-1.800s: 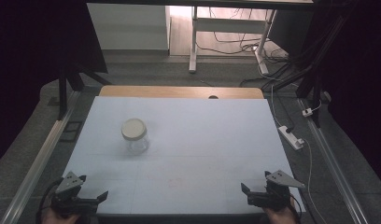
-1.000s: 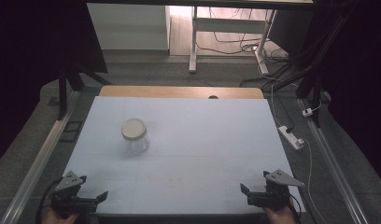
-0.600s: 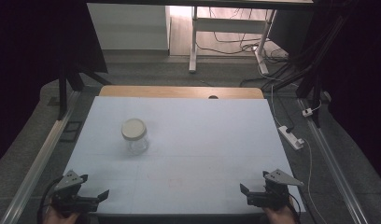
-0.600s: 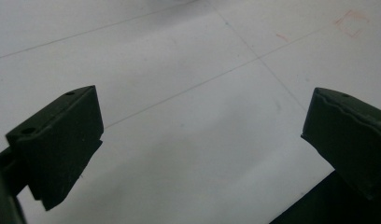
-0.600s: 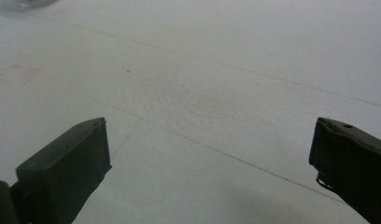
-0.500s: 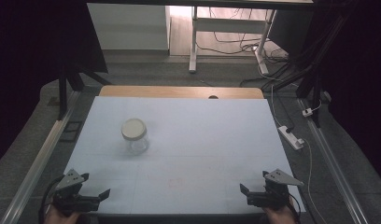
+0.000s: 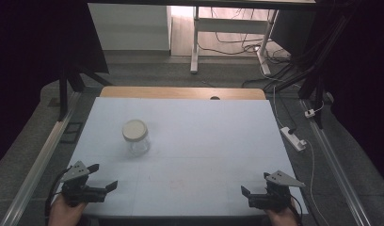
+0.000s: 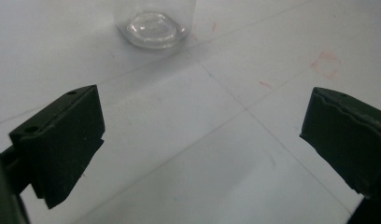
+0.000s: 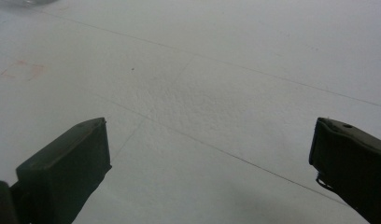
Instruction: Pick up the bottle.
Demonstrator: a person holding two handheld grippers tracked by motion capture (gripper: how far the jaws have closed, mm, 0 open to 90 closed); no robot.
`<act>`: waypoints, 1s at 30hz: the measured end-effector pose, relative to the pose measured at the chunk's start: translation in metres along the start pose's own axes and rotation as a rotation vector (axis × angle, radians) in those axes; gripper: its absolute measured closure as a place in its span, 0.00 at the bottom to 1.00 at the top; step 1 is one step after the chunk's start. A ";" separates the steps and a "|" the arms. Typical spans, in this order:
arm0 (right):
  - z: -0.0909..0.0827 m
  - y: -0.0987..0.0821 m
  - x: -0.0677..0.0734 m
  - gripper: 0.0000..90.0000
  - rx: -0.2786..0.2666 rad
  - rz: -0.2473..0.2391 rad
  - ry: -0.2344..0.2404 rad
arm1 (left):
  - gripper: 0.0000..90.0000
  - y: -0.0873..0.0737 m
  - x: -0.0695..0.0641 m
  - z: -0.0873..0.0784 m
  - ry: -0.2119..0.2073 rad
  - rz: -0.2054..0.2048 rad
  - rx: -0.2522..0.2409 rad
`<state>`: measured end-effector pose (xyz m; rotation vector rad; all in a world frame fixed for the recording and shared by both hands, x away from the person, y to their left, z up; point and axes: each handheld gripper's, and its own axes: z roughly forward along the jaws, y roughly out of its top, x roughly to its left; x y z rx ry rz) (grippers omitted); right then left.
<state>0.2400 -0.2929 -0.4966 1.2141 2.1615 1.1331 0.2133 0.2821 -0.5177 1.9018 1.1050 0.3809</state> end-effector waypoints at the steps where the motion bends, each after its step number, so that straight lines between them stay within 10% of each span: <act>1: 0.000 0.000 0.000 0.00 0.000 -0.002 0.000 | 0.00 0.001 0.002 0.001 0.004 0.007 -0.003; 8: 0.000 0.000 0.000 0.00 0.002 -0.008 0.005 | 0.01 0.008 0.009 0.016 0.002 0.058 0.032; 30: 0.000 0.000 0.001 0.00 0.004 -0.012 0.007 | 0.00 0.042 0.025 0.057 -0.008 0.032 -0.014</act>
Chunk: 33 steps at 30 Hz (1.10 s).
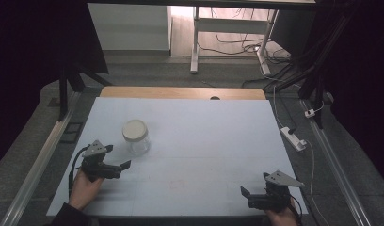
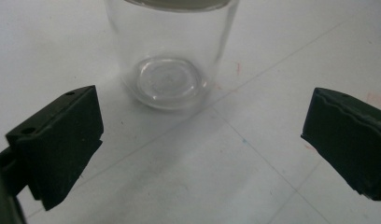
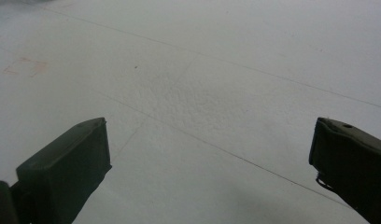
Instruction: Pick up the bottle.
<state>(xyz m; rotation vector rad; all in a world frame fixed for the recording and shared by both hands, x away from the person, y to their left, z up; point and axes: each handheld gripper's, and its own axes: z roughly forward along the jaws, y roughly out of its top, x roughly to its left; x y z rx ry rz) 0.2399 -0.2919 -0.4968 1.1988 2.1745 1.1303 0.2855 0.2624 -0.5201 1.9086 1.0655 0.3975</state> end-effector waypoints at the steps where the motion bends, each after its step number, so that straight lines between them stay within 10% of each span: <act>1: 0.000 0.000 0.000 0.00 0.000 0.000 0.000 | 0.00 0.001 0.001 0.002 0.001 -0.002 -0.001; 33: 0.000 0.000 -0.001 0.00 -0.002 0.004 0.012 | 0.00 0.029 0.027 0.066 -0.023 0.093 0.028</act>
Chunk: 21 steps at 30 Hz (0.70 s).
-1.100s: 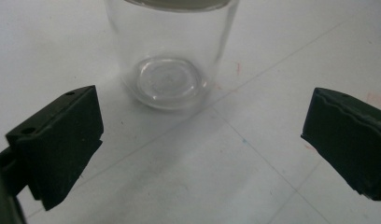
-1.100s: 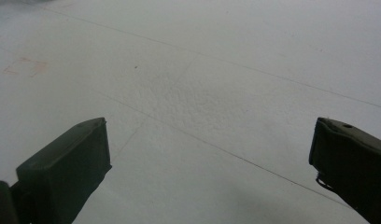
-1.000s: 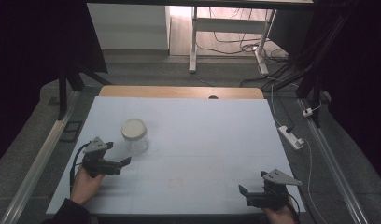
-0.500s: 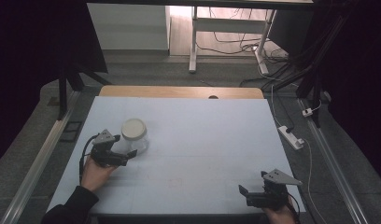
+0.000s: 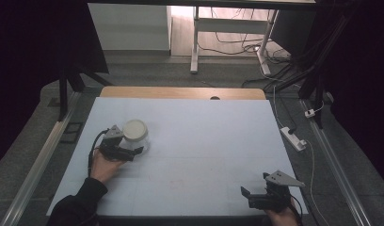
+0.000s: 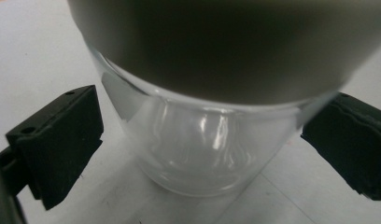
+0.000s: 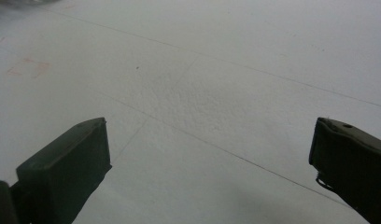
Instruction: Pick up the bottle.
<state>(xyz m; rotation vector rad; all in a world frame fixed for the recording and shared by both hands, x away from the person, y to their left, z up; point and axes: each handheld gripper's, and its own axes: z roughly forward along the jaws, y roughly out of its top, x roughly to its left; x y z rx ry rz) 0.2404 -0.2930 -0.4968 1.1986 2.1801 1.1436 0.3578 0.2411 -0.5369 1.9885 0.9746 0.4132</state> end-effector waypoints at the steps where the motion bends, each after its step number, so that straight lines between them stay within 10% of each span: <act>1: 0.000 0.000 0.000 0.00 0.000 0.000 0.000 | 0.00 0.001 0.000 0.002 0.001 0.003 0.003; 21: -0.001 0.000 0.000 0.00 -0.005 0.003 0.002 | 0.07 0.009 0.001 0.017 -0.009 0.052 -0.004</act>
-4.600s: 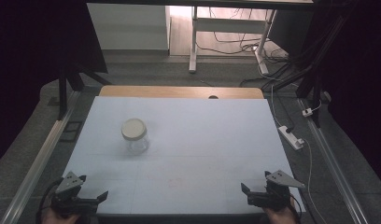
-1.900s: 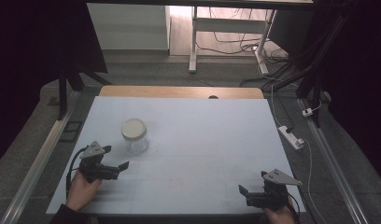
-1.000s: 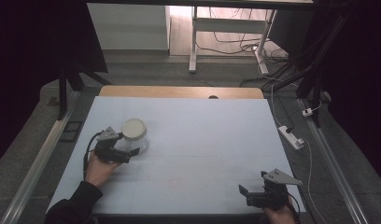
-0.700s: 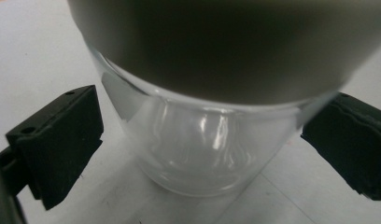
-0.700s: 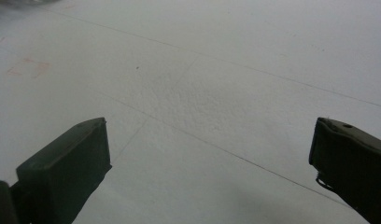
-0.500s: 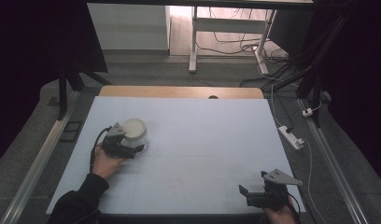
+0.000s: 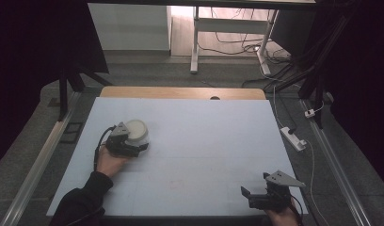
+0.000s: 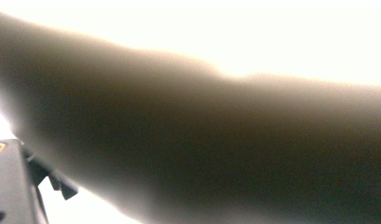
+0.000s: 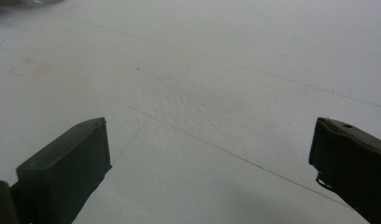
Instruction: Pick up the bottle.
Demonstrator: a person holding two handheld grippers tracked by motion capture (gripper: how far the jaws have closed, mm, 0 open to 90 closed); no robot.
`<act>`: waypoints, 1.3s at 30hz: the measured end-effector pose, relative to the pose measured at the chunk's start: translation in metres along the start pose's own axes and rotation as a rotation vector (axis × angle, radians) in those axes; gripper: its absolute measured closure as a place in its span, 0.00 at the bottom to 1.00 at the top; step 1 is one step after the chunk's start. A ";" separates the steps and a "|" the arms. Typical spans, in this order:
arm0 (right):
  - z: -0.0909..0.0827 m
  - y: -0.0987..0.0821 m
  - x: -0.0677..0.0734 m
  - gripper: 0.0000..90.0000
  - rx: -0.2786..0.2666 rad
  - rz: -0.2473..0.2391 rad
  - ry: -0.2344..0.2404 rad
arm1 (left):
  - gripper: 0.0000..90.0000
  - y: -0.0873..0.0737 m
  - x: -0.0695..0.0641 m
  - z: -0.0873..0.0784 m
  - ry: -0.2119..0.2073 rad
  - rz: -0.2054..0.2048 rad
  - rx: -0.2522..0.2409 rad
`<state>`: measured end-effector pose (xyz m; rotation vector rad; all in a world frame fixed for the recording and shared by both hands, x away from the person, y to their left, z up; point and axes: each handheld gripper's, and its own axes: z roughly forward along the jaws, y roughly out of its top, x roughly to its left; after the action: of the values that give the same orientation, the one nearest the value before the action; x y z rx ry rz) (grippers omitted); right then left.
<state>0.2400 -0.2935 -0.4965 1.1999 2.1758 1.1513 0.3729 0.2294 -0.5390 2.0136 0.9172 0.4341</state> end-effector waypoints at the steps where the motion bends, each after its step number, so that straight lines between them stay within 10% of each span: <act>1: 0.000 0.000 0.000 0.00 -0.001 0.000 0.000 | 0.07 0.000 0.000 0.000 0.002 0.000 0.005; 21: 0.000 0.000 0.000 0.00 -0.003 0.000 0.003 | 0.08 0.012 -0.009 -0.005 -0.015 -0.013 0.081; 39: 0.000 0.000 0.000 0.00 -0.003 0.002 0.003 | 0.08 0.040 -0.046 -0.018 -0.110 0.059 0.008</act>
<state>0.2400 -0.2940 -0.4964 1.1996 2.1750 1.1574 0.3486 0.1909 -0.4940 2.0543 0.7944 0.3490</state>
